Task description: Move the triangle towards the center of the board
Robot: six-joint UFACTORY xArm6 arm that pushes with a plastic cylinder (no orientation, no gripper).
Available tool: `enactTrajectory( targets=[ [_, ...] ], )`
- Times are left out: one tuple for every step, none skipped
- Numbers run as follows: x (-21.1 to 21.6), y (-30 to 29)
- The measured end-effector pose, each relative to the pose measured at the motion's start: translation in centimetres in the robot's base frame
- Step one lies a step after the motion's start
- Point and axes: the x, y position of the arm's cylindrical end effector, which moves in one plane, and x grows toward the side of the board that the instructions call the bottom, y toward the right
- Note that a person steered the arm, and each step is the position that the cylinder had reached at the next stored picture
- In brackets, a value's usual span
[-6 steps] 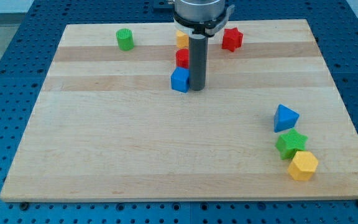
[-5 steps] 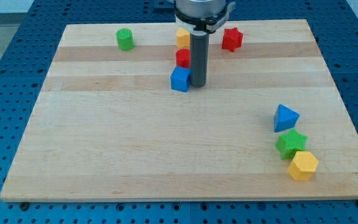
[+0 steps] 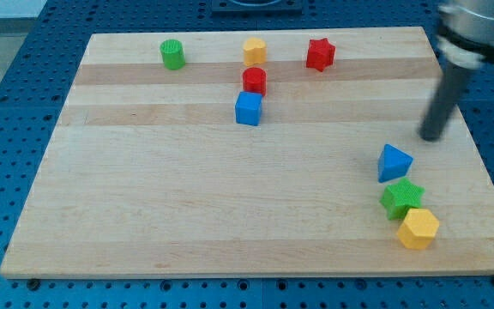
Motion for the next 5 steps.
enactTrajectory(
  targets=[
    [3.8,-2.1],
    [4.4,-7.3],
    [3.7,-14.1],
    [-0.5,-15.3],
    [-0.5,-17.9]
  ],
)
